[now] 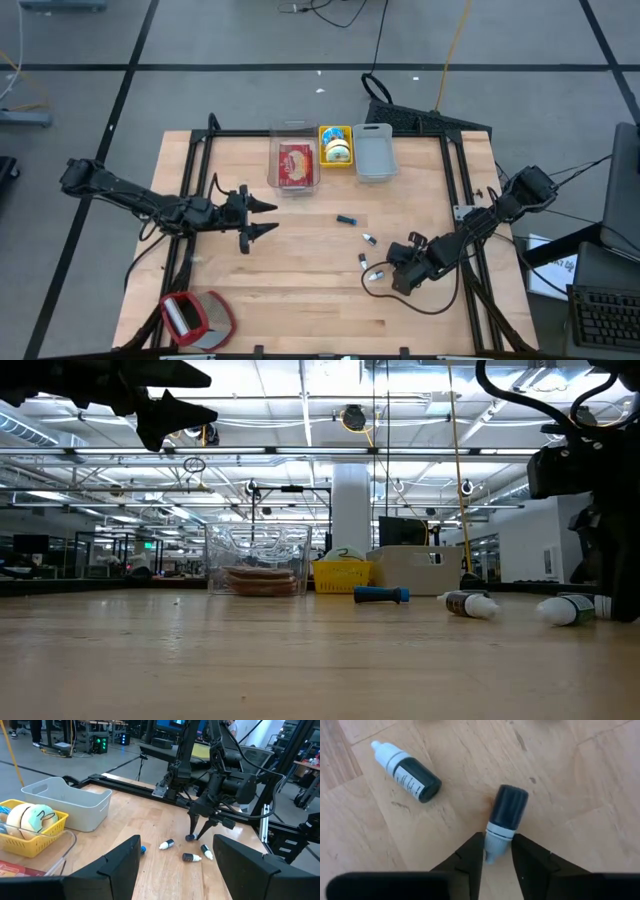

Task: Pick & Place Food Item
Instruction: Put the violet food coloring bottle into the grey bin, then put the big blue food coloring bottle into the grey bin

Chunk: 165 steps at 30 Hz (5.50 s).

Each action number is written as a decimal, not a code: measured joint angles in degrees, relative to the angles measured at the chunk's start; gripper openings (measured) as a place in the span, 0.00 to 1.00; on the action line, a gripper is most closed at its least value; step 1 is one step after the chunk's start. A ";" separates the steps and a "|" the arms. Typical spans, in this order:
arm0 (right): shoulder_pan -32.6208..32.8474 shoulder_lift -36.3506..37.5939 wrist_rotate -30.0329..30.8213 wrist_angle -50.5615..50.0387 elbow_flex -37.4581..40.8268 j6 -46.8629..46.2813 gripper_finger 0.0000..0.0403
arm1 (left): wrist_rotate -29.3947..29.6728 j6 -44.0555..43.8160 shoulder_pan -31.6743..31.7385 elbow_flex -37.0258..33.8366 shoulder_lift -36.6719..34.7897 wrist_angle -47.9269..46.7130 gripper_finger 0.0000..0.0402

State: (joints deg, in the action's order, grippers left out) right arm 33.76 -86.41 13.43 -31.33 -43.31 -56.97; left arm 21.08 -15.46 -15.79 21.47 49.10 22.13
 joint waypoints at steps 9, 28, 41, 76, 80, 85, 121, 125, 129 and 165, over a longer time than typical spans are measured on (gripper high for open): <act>-0.31 -0.04 1.10 0.71 0.07 -1.05 0.25 | 0.00 0.18 0.00 0.00 0.00 0.00 0.63; -2.73 -0.09 1.57 1.55 0.11 -3.77 0.24 | 0.00 -0.01 0.00 0.00 0.00 0.02 0.63; -4.24 5.68 1.56 3.23 0.20 -0.04 0.20 | -0.03 0.20 0.01 0.00 0.02 0.03 0.63; -43.19 11.85 0.11 43.97 0.09 47.13 0.17 | -0.16 0.24 0.01 0.00 0.02 0.02 0.63; -51.86 11.85 -6.55 44.44 0.08 47.24 0.18 | -0.15 0.23 0.02 0.00 0.02 0.00 0.63; -62.14 11.80 -13.57 44.08 -0.13 47.22 0.17 | -0.17 0.22 0.00 0.00 0.02 0.02 0.63; -73.57 -13.63 -13.29 16.45 -20.61 55.54 0.18 | -0.15 0.24 0.02 0.00 0.02 0.02 0.63; -73.57 -14.15 -12.92 16.07 -20.59 55.54 0.19 | -0.15 0.22 0.01 0.00 0.02 0.04 0.63; -73.53 -14.10 -11.73 16.26 -20.59 55.54 0.19 | -0.13 0.22 0.02 0.00 0.02 0.04 0.63; -68.53 -0.44 -10.43 13.49 -20.50 56.59 0.37 | -0.13 0.22 0.02 0.00 0.02 0.04 0.63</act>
State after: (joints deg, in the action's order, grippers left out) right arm -34.77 -86.85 3.01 -17.85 -63.81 -0.38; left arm 20.95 -15.25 -15.77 21.47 49.12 22.17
